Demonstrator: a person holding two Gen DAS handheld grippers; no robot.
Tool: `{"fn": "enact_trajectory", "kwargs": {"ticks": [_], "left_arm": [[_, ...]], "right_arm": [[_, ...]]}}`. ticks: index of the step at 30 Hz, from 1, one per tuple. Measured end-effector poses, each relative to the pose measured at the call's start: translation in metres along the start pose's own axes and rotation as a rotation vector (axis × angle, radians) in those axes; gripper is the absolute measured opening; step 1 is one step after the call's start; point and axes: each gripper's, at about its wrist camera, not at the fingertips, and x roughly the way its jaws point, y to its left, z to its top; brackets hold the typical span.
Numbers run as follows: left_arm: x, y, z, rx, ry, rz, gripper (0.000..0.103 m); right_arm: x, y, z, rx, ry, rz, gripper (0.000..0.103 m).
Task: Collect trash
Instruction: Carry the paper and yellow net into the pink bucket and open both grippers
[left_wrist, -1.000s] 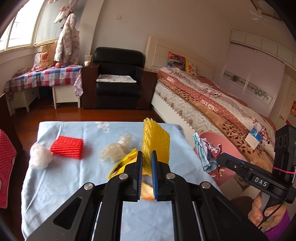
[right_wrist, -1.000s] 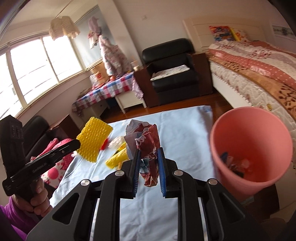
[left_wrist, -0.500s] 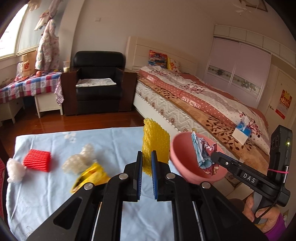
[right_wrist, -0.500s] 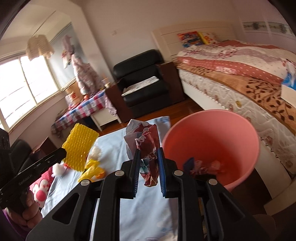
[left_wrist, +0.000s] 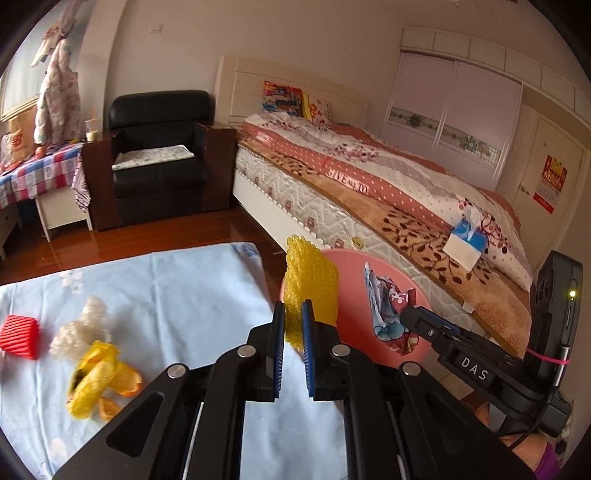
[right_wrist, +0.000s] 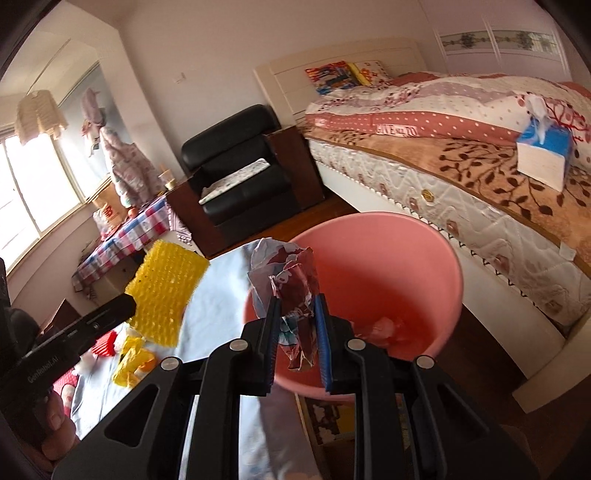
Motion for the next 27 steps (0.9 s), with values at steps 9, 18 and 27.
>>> {"fn": "enact_trajectory", "kwargs": {"ticks": [9,18,27], "left_arm": [[0.039,-0.023,-0.004,0.027,0.070,-0.024,0.008],[0.061,-0.037,-0.010,0.048,0.106,-0.036,0.009],[0.061,-0.042,-0.012,0.056,0.091,-0.050,0.039]], "right_arm": [[0.008,-0.021,0.000,0.041,0.002,-0.038,0.019],[0.013,-0.035,-0.002,0.070,0.013,-0.057,0.019],[0.016,-0.038,-0.005,0.086,0.021,-0.058,0.019]]}}
